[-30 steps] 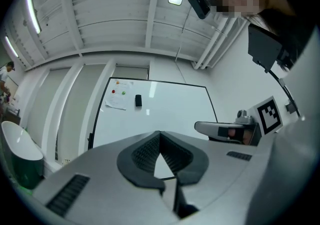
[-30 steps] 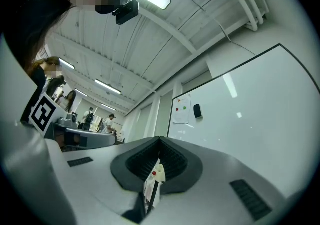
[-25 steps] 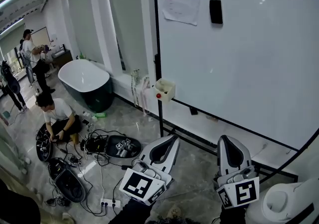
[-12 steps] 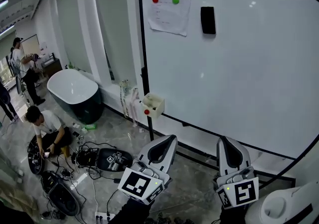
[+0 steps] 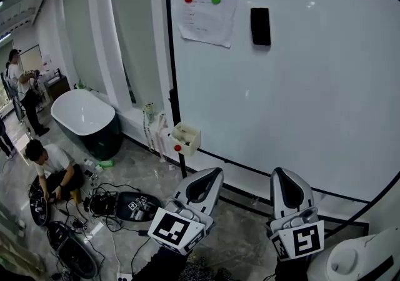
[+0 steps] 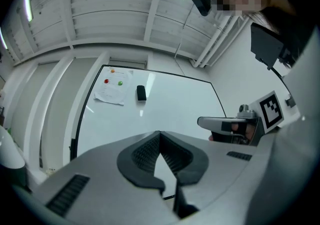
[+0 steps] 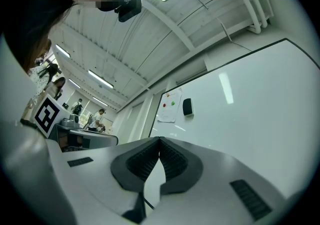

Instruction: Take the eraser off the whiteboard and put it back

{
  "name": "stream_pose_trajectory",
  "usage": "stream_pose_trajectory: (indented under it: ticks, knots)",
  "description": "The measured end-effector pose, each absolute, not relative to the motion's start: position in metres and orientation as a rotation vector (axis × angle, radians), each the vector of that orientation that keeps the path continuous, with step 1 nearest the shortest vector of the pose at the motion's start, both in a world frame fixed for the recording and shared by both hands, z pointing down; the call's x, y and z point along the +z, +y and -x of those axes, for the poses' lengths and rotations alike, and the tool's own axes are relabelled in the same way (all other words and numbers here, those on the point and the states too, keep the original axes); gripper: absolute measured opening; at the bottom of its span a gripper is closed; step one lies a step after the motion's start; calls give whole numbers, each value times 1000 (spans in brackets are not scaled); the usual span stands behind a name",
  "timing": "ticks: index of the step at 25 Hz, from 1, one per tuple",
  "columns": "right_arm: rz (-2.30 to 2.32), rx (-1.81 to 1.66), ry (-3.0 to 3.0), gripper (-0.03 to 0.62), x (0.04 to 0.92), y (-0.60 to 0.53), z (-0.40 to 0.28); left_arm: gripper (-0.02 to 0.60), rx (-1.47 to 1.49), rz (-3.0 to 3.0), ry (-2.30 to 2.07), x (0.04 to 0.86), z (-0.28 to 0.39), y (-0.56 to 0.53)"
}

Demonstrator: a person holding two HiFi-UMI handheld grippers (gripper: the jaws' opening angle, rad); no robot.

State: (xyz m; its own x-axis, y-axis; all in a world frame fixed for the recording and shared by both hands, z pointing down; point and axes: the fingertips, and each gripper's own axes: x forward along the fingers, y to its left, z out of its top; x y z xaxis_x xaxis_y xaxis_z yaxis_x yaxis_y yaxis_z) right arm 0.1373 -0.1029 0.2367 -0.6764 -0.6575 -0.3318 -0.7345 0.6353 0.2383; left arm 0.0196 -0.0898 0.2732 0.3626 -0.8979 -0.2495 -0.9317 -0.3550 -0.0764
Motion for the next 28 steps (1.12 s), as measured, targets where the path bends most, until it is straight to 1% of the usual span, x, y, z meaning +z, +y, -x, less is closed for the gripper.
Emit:
stream_pose_trajectory:
  ticks: [9,19,28]
  knots:
    - [1288,571,2565,8,229,-159,-114,6,271,2512,1494,270,0,-156]
    - [1381,573,2524,8,228,-230,-52,6,269,2585,1374,267,48,-236]
    - [1493,624,2446,8,213,-271,-29,6,309,2637,1272,257,74,-285]
